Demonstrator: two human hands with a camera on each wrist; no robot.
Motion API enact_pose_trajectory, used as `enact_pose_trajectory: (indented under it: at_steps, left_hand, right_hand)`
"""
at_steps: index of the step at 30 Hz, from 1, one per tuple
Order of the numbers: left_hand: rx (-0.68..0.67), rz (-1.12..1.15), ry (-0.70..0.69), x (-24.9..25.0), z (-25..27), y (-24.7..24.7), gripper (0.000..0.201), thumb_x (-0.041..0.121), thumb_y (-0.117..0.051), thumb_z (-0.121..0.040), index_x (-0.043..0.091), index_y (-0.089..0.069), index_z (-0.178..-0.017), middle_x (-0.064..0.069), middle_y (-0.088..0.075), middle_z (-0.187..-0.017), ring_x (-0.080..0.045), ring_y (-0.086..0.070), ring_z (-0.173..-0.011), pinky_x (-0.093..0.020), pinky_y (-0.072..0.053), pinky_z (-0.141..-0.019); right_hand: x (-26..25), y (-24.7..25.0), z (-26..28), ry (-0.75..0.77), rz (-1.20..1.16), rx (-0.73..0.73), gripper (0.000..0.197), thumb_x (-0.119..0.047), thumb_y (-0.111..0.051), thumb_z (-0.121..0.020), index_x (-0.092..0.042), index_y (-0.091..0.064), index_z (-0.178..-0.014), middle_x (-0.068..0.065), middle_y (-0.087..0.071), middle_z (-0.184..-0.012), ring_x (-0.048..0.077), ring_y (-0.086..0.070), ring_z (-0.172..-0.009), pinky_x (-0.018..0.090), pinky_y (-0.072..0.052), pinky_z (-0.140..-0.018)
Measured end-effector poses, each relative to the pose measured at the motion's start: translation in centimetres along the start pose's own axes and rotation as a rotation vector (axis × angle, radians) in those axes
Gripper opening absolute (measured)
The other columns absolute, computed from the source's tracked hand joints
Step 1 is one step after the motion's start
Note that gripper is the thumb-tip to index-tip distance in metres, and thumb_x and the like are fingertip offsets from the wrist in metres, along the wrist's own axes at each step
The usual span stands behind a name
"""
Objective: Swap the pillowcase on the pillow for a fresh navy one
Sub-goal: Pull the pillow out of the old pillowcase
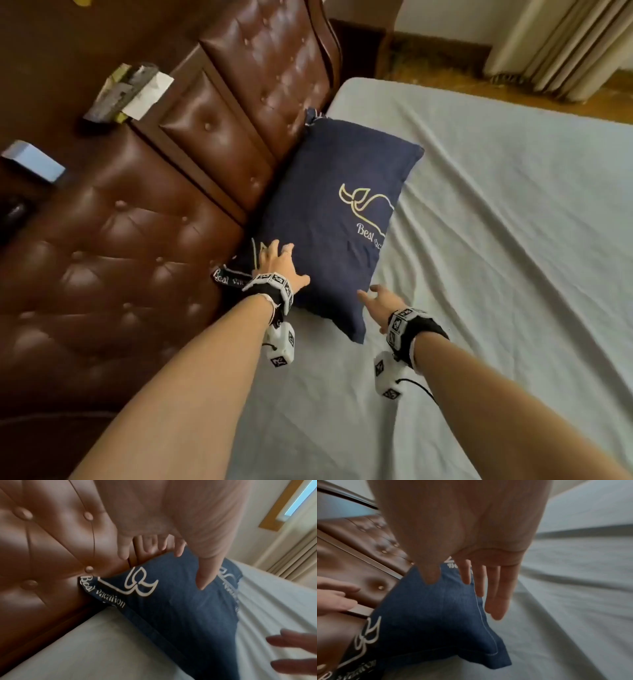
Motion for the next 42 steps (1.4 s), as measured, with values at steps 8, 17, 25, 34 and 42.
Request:
enact_pose_trajectory:
  at_steps: [8,17,25,34,42]
  left_hand:
    - [-0.144,-0.053,0.074,-3.5,-6.9,-10.2,0.116,0.041,-0.083,-0.068,0.034,-0.004,-0.153,-0.006,0.000,-0.161,-0.041,-0.007,-0.145,-0.048,-0.019,-0.117]
    - [-0.111,0.100,0.094,-0.8,-5.6,-8.0,0.111,0.052,-0.081,-0.067,0.022,-0.014,-0.150,-0.011,-0.014,-0.155,-0.036,-0.028,-0.138,-0.050,-0.032,-0.111]
    - [-0.058,0.366,-0.022,12.3,4.4,0.1,0.125,0.058,-0.075,-0.069,0.043,0.021,-0.147,-0.013,-0.004,-0.160,-0.041,-0.022,-0.142,-0.055,-0.026,-0.114]
    - [-0.359,0.461,-0.392,28.3,24.2,-1.9,0.125,0.057,-0.075,-0.066,0.027,0.009,-0.154,0.003,-0.021,-0.158,-0.019,-0.028,-0.143,-0.042,-0.033,-0.114]
    - [-0.228,0.197,-0.351,30.9,33.5,-4.8,0.093,0.039,-0.072,-0.081,0.017,-0.018,-0.154,-0.012,-0.037,-0.151,-0.029,-0.043,-0.134,-0.040,-0.036,-0.110]
  right_hand:
    - [1.8,-6.7,-9.1,-0.127,-0.482,-0.058,0.063,-0.052,-0.075,-0.075,-0.027,-0.041,-0.123,0.010,-0.063,-0.115,0.038,-0.072,-0.072,0.047,-0.061,-0.063]
    - [-1.6,0.5,-7.6,0.152,-0.593,0.102,0.021,-0.035,-0.056,-0.085,-0.036,-0.055,-0.107,0.001,-0.069,-0.110,0.028,-0.069,-0.097,0.052,-0.057,-0.085]
    - [-9.1,18.3,9.0,0.449,-0.429,0.336,0.020,-0.028,-0.057,-0.096,-0.019,-0.058,-0.113,-0.003,-0.064,-0.100,0.018,-0.061,-0.094,0.035,-0.048,-0.083]
    - [0.7,29.5,28.3,0.507,0.065,0.442,0.019,-0.030,-0.059,-0.096,-0.022,-0.053,-0.112,-0.002,-0.056,-0.097,0.020,-0.053,-0.087,0.030,-0.038,-0.076]
    - [24.3,25.5,31.3,0.056,0.222,0.224,0.018,-0.022,-0.066,-0.085,-0.014,-0.072,-0.100,0.006,-0.071,-0.103,0.027,-0.066,-0.100,0.031,-0.052,-0.085]
Point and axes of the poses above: each hand's wrist, its own z-axis away from the middle knuckle, its own y-axis out of the back of the hand, x = y × z, the point moved 7 cm from there along -z, towards the middle knuckle
